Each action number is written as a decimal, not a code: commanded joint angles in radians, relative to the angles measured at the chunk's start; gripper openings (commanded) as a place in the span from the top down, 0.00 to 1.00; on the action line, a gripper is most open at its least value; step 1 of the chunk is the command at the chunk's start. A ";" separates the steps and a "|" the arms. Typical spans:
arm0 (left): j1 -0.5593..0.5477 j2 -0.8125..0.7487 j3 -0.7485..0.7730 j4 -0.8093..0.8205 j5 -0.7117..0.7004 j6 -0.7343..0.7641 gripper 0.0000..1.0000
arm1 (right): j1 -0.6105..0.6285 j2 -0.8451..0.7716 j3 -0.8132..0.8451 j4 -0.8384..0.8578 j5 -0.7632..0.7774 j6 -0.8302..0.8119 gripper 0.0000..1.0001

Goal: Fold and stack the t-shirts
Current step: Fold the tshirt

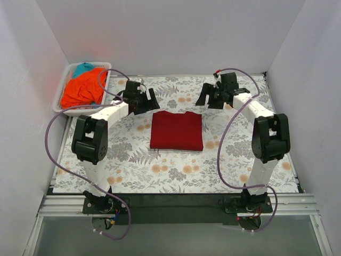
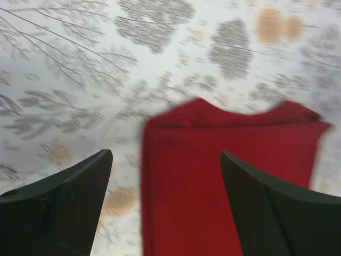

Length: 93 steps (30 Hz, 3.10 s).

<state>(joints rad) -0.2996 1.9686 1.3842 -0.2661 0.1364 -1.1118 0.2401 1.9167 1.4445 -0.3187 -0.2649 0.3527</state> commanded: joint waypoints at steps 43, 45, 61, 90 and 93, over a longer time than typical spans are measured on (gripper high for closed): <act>-0.044 -0.412 -0.695 0.760 0.480 -0.833 0.81 | 0.220 -0.294 -0.590 0.745 -0.278 0.637 0.99; -0.096 -0.416 -0.734 0.792 0.450 -0.852 0.81 | 0.260 -0.282 -0.630 0.796 -0.272 0.682 0.99; -0.027 -0.079 -1.099 1.350 0.469 -1.062 0.86 | 0.174 -0.042 -0.924 1.092 -0.287 0.749 0.99; -0.064 -0.033 -0.812 1.122 0.462 -0.934 0.92 | -0.001 -0.111 -0.854 1.023 -0.431 0.602 0.99; -0.062 -0.008 -0.820 1.127 0.465 -0.941 0.92 | -0.034 -0.073 -0.851 1.024 -0.425 0.597 0.99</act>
<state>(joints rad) -0.3664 1.9602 0.5804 0.8299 0.6151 -2.0144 0.2283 1.8103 0.5999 0.6834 -0.6838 0.9890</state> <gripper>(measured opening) 0.079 0.019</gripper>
